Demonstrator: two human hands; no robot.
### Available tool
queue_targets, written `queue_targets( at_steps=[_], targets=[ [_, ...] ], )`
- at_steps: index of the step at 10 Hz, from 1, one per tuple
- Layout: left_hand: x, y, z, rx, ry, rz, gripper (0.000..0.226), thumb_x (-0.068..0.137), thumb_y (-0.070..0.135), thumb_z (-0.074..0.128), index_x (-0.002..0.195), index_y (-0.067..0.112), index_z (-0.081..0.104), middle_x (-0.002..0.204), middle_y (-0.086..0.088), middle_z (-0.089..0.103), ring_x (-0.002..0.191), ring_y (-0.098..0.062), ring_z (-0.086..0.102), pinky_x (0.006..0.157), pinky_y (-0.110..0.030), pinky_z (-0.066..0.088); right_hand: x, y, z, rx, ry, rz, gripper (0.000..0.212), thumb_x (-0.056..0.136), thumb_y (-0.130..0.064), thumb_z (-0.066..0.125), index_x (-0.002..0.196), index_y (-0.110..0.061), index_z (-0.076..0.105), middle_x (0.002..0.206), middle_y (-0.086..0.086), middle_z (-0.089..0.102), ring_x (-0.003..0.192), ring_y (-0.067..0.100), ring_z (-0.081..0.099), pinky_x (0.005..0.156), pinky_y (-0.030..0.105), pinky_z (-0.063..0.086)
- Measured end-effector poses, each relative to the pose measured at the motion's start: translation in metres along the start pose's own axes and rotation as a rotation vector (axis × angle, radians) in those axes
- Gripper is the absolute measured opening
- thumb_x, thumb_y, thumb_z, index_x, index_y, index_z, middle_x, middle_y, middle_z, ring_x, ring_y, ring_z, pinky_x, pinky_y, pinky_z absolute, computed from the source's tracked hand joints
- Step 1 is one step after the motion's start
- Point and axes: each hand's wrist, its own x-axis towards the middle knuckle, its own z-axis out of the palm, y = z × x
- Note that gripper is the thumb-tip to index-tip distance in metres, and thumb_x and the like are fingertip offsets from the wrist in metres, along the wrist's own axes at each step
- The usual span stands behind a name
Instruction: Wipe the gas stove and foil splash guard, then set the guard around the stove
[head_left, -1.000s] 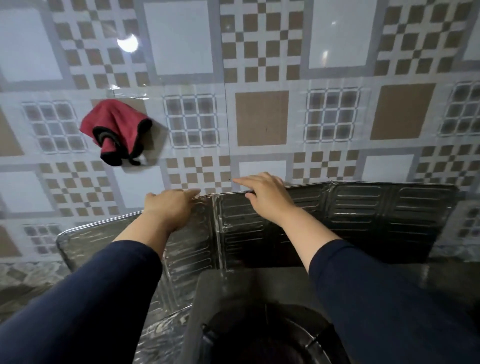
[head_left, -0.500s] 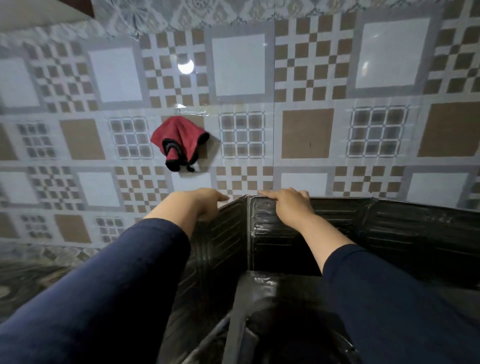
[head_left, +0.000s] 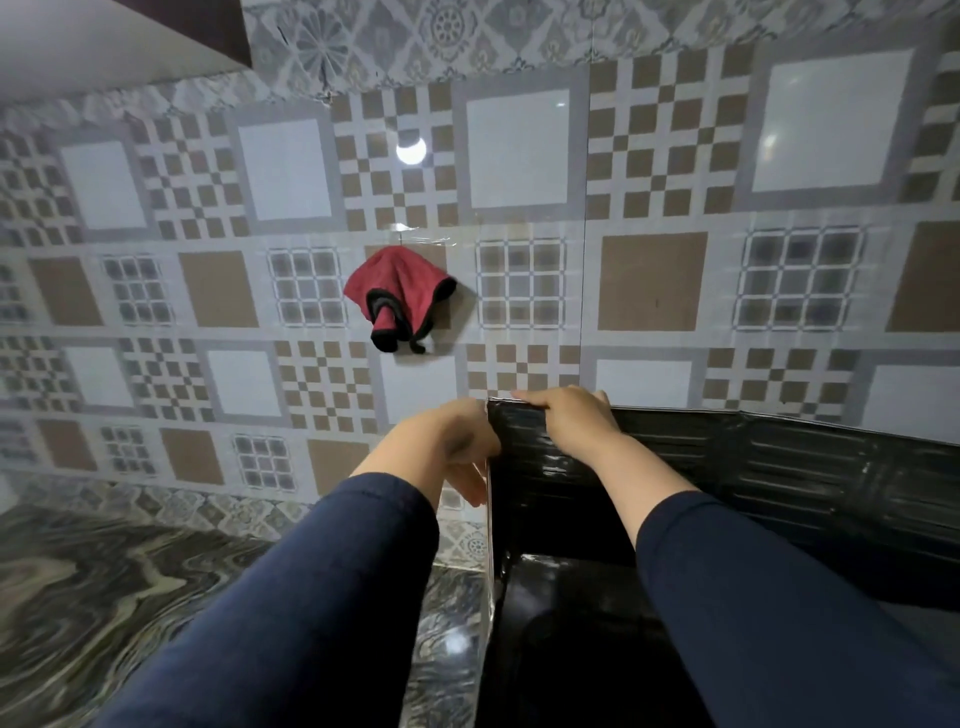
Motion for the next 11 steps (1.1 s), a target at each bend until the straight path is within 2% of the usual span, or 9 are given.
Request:
queue_targets(
  at_steps=[2,3,5,6,7,8,9,10,11],
  targets=[
    [0.016,-0.020,0.016,-0.141,0.106,0.014,0.037,0.100,0.010,0.036,0.135,0.003,0.046,0.104,-0.025,0.069,0.071,-0.032,0.069,0.054,-0.036,0.060,-0.002,-0.002,0.020,-0.122,-0.005,-0.061,0.081,0.085,0.012,0.033,0.145,-0.043,0.024,0.137,0.007,0.048,0.131,0.029,0.031,0.106,0.044,0.021],
    [0.016,-0.018,0.014,-0.130,0.108,0.002,0.038,0.102,0.016,0.036,0.138,0.005,0.042,0.109,-0.026,0.067,0.078,-0.035,0.070,0.059,-0.040,0.059,-0.002,0.000,0.021,-0.217,0.000,-0.077,0.085,0.082,0.008,0.041,0.148,-0.038,0.016,0.134,0.007,0.038,0.126,0.027,0.025,0.107,0.046,0.015],
    [0.012,-0.020,0.008,-0.035,0.151,0.002,0.042,0.103,0.025,0.035,0.144,0.016,0.037,0.122,-0.019,0.062,0.093,-0.032,0.067,0.059,-0.042,0.057,-0.005,0.002,0.016,-0.264,-0.031,-0.084,0.085,0.080,0.001,0.046,0.150,-0.033,0.011,0.146,0.006,0.023,0.134,0.027,0.016,0.112,0.047,0.007],
    [0.011,-0.019,0.009,0.036,0.190,-0.002,0.045,0.102,0.027,0.037,0.145,0.013,0.036,0.136,-0.017,0.054,0.114,-0.035,0.061,0.083,-0.043,0.055,-0.009,0.003,0.014,-0.279,-0.036,-0.078,0.083,0.082,-0.001,0.048,0.149,-0.034,0.011,0.153,0.006,0.017,0.139,0.026,0.010,0.112,0.047,0.004],
    [0.006,-0.018,0.010,0.158,0.204,0.002,0.046,0.103,0.028,0.032,0.143,0.005,0.038,0.143,-0.017,0.048,0.128,-0.032,0.049,0.106,-0.041,0.042,-0.017,0.001,0.009,-0.241,-0.025,-0.070,0.080,0.085,-0.003,0.048,0.149,-0.034,0.012,0.156,0.004,0.012,0.142,0.025,0.004,0.113,0.048,0.001],
    [-0.003,-0.020,0.009,0.226,0.237,-0.001,0.048,0.102,0.032,0.036,0.140,0.004,0.041,0.142,-0.017,0.048,0.127,-0.032,0.049,0.105,-0.039,0.042,-0.037,-0.002,0.003,-0.214,-0.020,-0.079,0.071,0.090,-0.011,0.048,0.149,-0.035,0.015,0.157,0.002,0.012,0.143,0.023,0.004,0.114,0.049,0.000],
    [-0.017,-0.021,0.006,0.270,0.235,0.032,0.055,0.101,0.036,0.038,0.147,0.008,0.029,0.150,-0.014,0.039,0.134,-0.031,0.042,0.106,-0.041,0.040,-0.076,-0.009,-0.010,-0.111,-0.035,-0.108,0.060,0.094,-0.022,0.048,0.147,-0.035,0.023,0.155,-0.002,0.018,0.142,0.020,0.009,0.114,0.046,0.007],
    [-0.059,-0.032,0.012,0.279,0.473,0.305,0.059,0.098,0.038,0.041,0.150,0.021,0.022,0.157,0.000,0.028,0.142,-0.021,0.030,0.113,-0.040,0.032,-0.151,-0.007,-0.028,-0.049,-0.120,-0.161,0.050,0.094,-0.028,0.050,0.141,-0.037,0.036,0.145,-0.010,0.037,0.136,0.012,0.027,0.113,0.037,0.021],
    [-0.129,-0.079,0.045,0.137,0.774,0.701,0.044,0.094,0.025,0.040,0.137,0.031,0.047,0.142,0.014,0.046,0.132,-0.005,0.040,0.108,-0.023,0.035,-0.244,0.011,-0.036,0.004,-0.139,-0.223,0.034,0.089,-0.040,0.050,0.122,-0.049,0.049,0.125,-0.032,0.048,0.121,-0.013,0.041,0.110,0.022,0.027]
  ],
)
